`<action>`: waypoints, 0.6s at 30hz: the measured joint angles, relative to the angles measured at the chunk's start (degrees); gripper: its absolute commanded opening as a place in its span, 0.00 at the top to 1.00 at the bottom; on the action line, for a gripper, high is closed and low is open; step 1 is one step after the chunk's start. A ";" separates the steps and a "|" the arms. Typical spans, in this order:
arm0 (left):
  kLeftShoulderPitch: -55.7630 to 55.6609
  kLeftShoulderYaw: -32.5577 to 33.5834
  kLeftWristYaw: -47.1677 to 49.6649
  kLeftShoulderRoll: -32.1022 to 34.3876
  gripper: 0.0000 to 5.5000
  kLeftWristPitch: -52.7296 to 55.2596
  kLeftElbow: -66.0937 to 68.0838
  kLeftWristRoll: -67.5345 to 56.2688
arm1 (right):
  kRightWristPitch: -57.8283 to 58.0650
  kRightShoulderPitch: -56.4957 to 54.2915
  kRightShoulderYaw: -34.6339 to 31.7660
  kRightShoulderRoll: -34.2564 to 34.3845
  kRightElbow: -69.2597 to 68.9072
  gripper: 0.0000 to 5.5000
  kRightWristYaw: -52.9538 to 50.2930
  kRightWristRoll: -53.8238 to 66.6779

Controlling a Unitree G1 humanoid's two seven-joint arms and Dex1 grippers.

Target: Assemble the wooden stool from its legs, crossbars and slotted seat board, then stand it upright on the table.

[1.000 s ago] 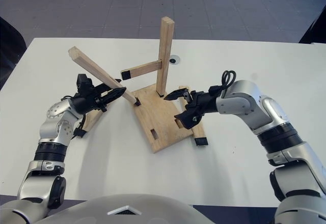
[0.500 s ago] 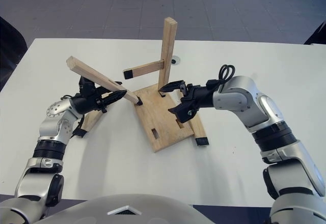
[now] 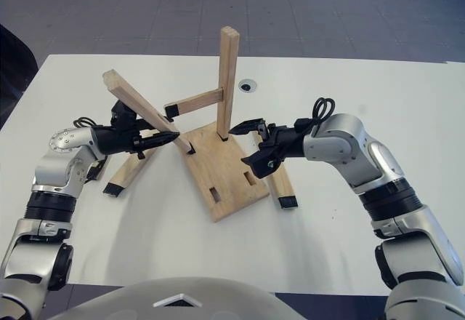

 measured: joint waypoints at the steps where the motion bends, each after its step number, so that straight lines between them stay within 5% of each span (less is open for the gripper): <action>1: 0.01 -0.60 0.64 0.18 0.63 1.17 -0.93 0.30 | 0.05 0.00 0.00 0.00 0.00 0.27 -0.02 0.00; 18: 1.50 1.54 1.79 -1.23 0.63 2.86 3.15 -4.25 | 0.56 0.16 0.00 0.03 0.15 0.27 -0.15 -0.01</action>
